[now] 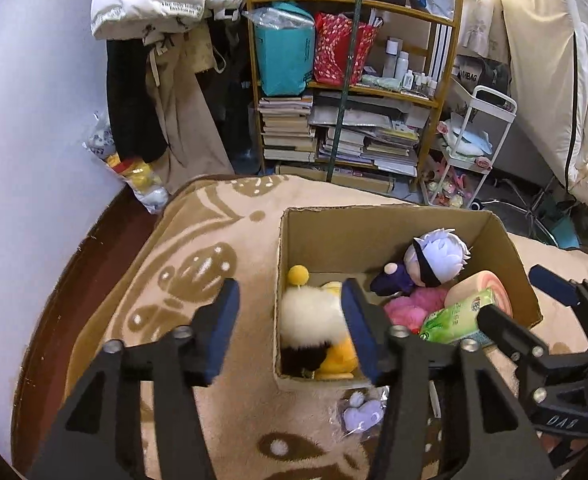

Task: Organize soft objects
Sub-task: 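Open both tools over the box, dropping the chick and soap box inside, then move the left tool to the bagged purple toy while the right tool approaches the black Face tissue pack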

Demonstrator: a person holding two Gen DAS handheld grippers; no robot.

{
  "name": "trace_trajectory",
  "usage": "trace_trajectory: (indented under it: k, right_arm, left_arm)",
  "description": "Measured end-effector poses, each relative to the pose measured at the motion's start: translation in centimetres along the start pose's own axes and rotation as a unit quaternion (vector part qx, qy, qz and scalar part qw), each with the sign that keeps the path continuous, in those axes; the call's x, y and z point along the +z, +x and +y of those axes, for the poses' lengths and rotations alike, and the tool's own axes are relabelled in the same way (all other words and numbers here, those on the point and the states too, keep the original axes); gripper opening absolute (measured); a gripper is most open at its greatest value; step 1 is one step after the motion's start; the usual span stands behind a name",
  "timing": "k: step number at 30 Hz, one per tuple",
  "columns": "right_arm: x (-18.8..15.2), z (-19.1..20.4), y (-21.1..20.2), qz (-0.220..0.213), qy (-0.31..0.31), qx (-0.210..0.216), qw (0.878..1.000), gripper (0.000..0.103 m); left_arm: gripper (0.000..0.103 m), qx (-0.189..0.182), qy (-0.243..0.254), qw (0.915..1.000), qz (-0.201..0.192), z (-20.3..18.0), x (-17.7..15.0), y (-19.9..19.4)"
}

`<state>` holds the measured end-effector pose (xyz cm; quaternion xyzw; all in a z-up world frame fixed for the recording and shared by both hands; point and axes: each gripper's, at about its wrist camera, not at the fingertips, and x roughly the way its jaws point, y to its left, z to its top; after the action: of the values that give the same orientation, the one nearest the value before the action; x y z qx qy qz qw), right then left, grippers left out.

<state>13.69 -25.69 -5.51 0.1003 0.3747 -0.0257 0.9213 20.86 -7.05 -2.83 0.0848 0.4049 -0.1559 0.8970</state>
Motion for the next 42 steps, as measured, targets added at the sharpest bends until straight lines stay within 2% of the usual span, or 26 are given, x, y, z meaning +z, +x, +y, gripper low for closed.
trace_trajectory:
  k: [1, 3, 4, 6, 11, 21, 30, 42]
  right_arm:
    - [0.0, -0.1, -0.4, -0.002, 0.003, -0.002, 1.000, 0.100]
    - [-0.1, -0.3, -1.3, -0.008, 0.008, -0.006, 1.000, 0.100]
    - [-0.2, -0.4, -1.7, -0.010, 0.009, -0.008, 1.000, 0.100]
    - [-0.3, -0.5, -2.6, -0.014, 0.011, -0.012, 1.000, 0.101]
    - [-1.1, -0.7, -4.7, -0.021, 0.020, -0.020, 0.999, 0.102]
    - [-2.5, -0.6, -8.3, -0.030, 0.035, -0.028, 0.999, 0.103]
    - [-4.3, 0.0, -10.2, -0.021, 0.048, -0.024, 0.998, 0.103]
    - [-5.7, 1.1, -11.2, -0.023, 0.031, -0.041, 0.998, 0.103]
  left_arm:
    - [0.057, 0.001, 0.003, 1.0000, -0.001, -0.1, -0.1, -0.3]
    - [0.071, 0.001, 0.006, 1.0000, 0.000, -0.3, -0.2, -0.9]
    - [0.073, 0.001, 0.005, 1.0000, -0.002, -0.2, -0.3, -1.3]
    - [0.083, 0.005, 0.004, 0.9999, -0.009, -0.2, -0.5, -2.1]
    - [0.095, 0.008, -0.007, 0.9999, -0.009, 0.1, -1.3, -3.9]
    - [0.096, 0.008, -0.007, 0.9998, 0.016, 0.4, -5.0, -6.3]
    - [0.096, 0.015, 0.001, 0.9991, 0.040, 0.5, -8.6, -8.2]
    - [0.096, 0.016, 0.014, 0.9991, 0.036, -0.6, -10.0, -8.9]
